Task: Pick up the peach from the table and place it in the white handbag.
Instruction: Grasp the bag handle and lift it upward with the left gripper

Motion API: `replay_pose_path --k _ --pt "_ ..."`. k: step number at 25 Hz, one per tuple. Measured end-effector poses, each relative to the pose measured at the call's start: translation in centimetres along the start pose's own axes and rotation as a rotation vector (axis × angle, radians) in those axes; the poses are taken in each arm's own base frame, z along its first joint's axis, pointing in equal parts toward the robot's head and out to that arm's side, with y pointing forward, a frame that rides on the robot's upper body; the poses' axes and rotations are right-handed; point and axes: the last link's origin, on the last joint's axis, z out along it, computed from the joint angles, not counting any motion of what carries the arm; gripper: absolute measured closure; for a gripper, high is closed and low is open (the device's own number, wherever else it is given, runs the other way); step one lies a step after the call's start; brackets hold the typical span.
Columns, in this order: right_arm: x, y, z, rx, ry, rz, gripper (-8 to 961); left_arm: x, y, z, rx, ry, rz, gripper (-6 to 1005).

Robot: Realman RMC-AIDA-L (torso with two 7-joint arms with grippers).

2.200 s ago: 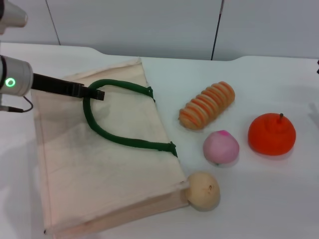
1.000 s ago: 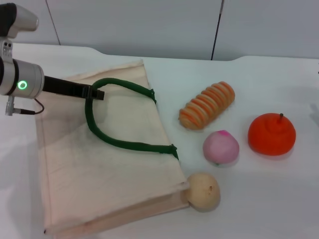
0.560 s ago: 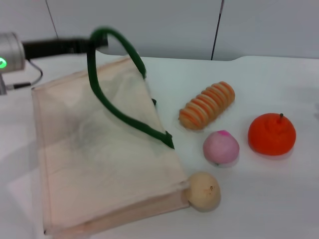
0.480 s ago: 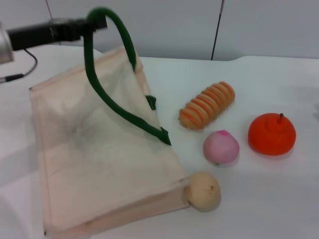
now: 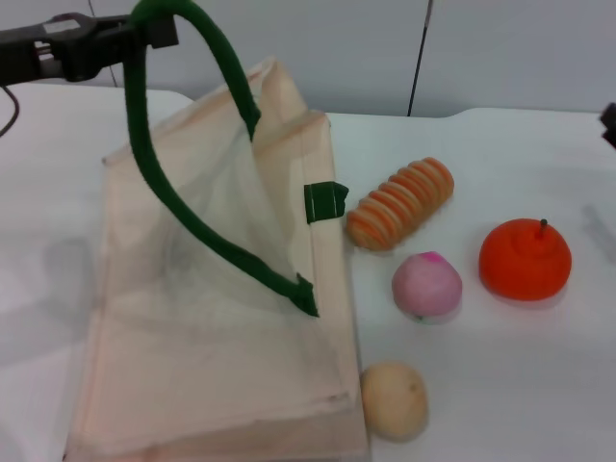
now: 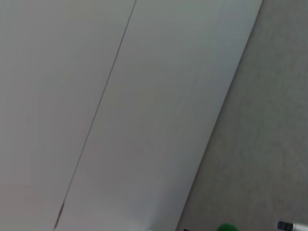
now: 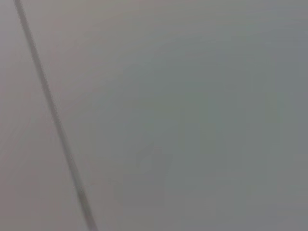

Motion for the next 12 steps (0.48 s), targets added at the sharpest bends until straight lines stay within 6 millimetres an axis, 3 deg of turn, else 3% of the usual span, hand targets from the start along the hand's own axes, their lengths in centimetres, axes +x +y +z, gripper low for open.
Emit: replay_pose_path --k 6,12 --pt "-1.6 2.3 1.4 -0.298 0.106 -0.055 60 -0.1 0.3 -0.6 -0.004 -0.009 -0.007 881" --pt "-1.4 6.8 3.5 -0.611 0.278 -0.219 60 -0.3 0.3 -0.4 -0.010 -0.042 -0.019 880"
